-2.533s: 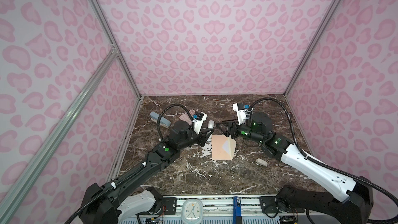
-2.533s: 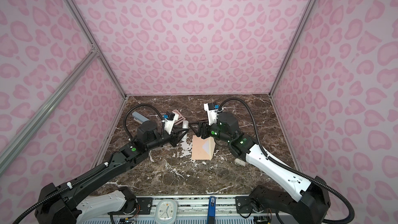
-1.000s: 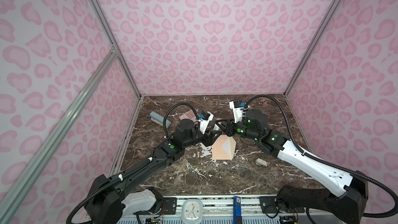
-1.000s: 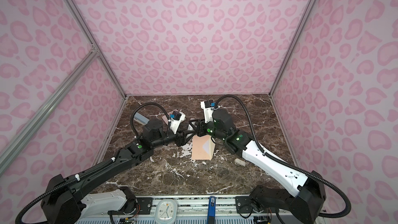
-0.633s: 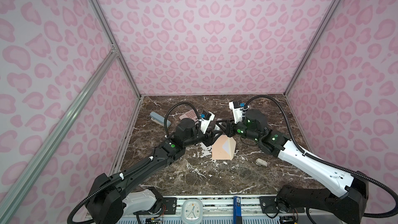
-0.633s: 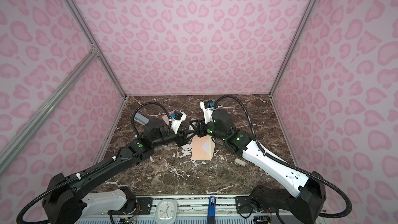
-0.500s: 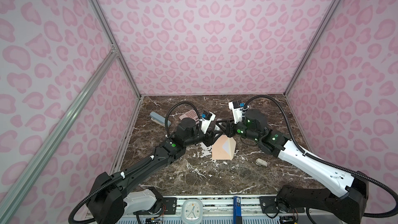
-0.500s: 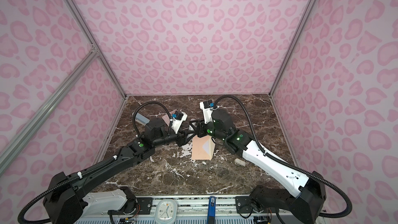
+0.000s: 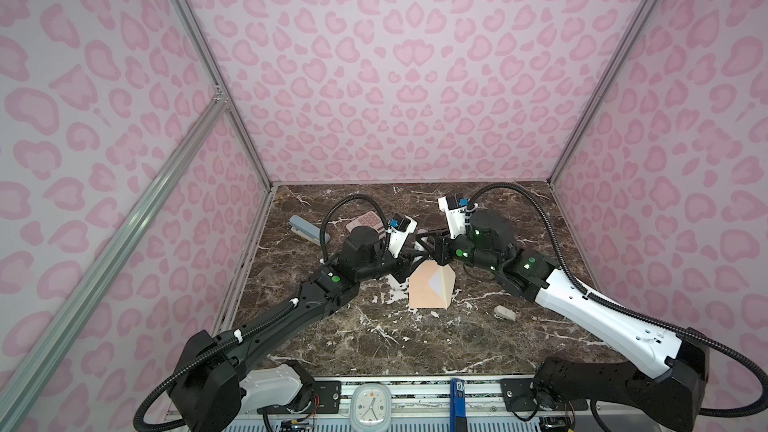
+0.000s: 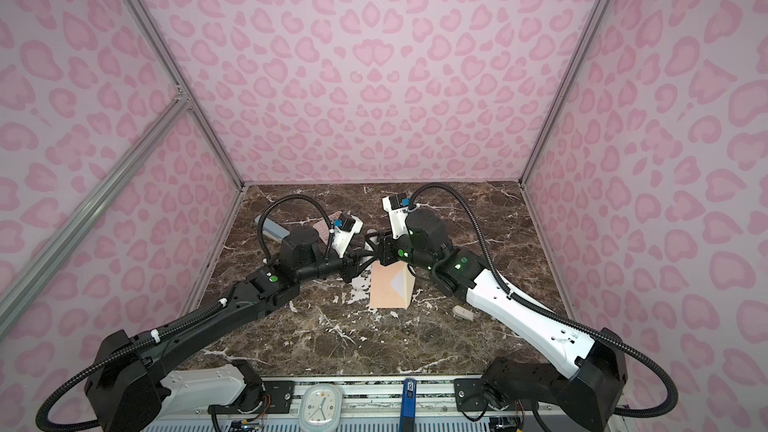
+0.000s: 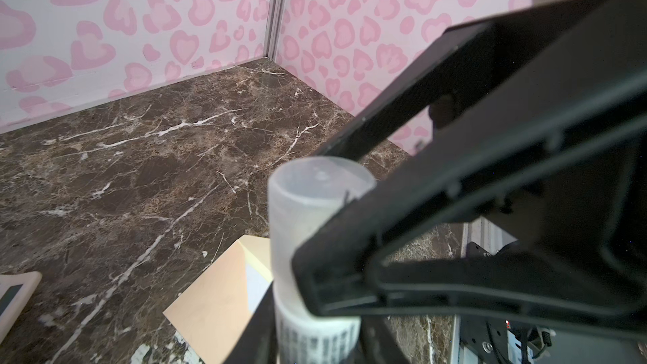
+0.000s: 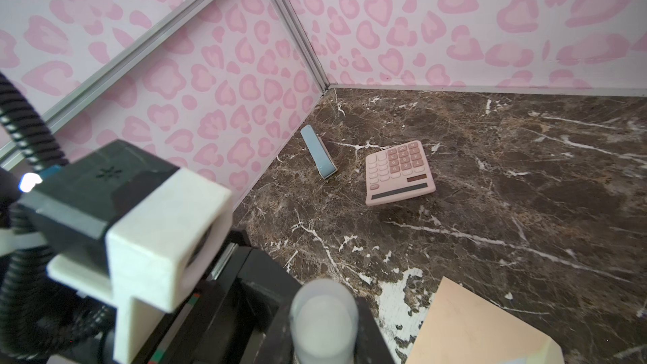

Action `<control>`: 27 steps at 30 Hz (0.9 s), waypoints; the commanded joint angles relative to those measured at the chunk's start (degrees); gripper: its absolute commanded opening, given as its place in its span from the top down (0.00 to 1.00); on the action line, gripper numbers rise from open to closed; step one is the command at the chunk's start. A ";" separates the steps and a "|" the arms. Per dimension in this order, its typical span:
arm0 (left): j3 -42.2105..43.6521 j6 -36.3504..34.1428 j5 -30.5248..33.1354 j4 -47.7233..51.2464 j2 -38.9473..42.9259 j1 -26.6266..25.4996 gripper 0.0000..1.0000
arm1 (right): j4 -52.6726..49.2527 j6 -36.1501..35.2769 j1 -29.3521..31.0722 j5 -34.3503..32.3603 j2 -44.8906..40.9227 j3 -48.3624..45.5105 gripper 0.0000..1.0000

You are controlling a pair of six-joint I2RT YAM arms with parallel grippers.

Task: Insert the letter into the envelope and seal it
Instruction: 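Pull the translucent cap off the glue stick with the right gripper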

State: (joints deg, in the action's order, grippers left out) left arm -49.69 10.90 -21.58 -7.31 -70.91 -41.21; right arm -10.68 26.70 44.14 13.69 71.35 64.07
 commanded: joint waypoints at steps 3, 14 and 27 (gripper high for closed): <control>-0.20 -0.11 -0.20 -0.76 0.34 -0.01 0.76 | -0.04 -1.11 0.16 -0.34 0.10 0.18 0.73; 0.10 1.03 0.43 -1.44 0.45 -0.01 0.96 | -0.17 0.54 0.07 -1.71 -1.05 0.04 0.47; 3.12 4.22 1.37 -8.93 0.47 -0.01 0.96 | 0.78 5.20 -1.77 0.66 0.62 1.59 0.46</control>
State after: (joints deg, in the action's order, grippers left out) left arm -46.68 14.04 -20.51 -12.03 -70.59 -41.21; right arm -10.59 30.74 42.35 13.21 71.26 65.36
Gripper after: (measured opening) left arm 0.282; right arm 0.539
